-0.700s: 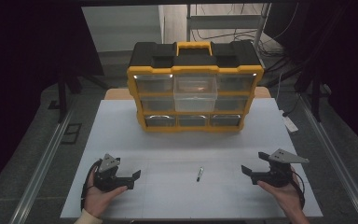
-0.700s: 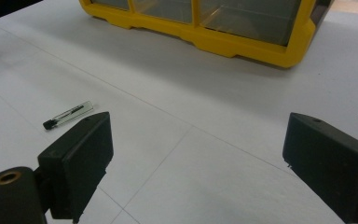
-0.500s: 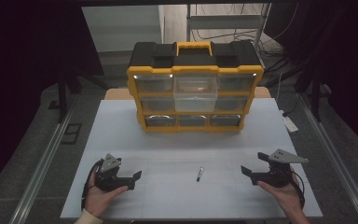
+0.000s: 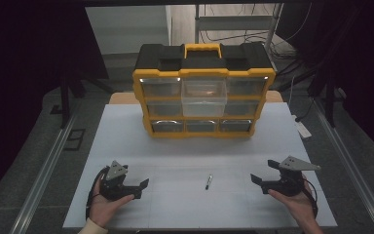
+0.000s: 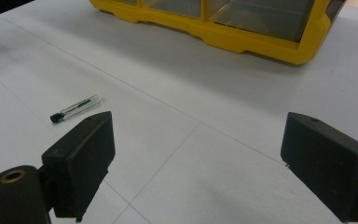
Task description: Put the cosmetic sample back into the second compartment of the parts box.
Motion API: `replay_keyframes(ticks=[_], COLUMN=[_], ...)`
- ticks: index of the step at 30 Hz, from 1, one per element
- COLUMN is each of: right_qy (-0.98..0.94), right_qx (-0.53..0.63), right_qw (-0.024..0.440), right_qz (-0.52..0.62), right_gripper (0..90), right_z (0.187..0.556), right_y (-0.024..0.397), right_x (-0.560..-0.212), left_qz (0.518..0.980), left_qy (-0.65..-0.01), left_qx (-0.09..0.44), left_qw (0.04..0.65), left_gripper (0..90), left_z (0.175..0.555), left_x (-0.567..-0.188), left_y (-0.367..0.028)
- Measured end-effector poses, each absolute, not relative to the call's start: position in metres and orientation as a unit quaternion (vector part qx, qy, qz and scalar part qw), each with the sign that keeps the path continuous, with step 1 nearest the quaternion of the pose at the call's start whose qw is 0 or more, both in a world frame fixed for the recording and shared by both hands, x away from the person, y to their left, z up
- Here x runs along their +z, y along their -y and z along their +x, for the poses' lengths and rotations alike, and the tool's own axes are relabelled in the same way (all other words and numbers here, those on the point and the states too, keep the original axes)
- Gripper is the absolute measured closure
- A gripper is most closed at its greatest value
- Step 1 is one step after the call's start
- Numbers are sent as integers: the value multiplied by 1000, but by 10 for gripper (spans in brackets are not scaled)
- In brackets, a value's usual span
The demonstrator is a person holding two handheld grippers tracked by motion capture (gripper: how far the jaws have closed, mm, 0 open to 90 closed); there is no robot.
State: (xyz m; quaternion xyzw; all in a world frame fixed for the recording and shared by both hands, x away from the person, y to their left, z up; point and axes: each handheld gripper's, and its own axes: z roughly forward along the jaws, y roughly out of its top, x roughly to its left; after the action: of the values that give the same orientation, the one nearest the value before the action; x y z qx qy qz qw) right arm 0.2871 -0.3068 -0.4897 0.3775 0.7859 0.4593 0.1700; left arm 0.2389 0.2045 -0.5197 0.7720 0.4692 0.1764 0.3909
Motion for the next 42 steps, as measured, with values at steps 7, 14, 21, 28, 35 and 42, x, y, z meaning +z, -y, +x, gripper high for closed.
replay_keyframes(ticks=[7, 14, 21, 28, 35, 42], right_qy=[-789, -789, -791, -788, -799, -811], right_qx=[456, 462, 464, 470, 468, 468], right_qw=[170, 168, 170, 169, 161, 151], right_qz=[374, 369, 362, 359, 341, 319], right_gripper=[110, 112, 112, 113, 113, 112], right_z=[288, 288, 289, 293, 296, 299], right_y=[306, 305, 301, 298, 288, 273], right_x=[-489, -487, -481, -471, -462, -457], left_qz=[773, 773, 772, 773, 775, 775], left_qy=[-468, -466, -466, -464, -462, -461], left_qx=[175, 175, 174, 174, 174, 175], left_qw=[391, 393, 396, 396, 395, 395], left_gripper=[60, 60, 60, 61, 62, 63], left_z=[239, 239, 239, 239, 239, 240], left_x=[-520, -519, -517, -517, -517, -518], left_y=[-204, -205, -206, -204, -204, -203])
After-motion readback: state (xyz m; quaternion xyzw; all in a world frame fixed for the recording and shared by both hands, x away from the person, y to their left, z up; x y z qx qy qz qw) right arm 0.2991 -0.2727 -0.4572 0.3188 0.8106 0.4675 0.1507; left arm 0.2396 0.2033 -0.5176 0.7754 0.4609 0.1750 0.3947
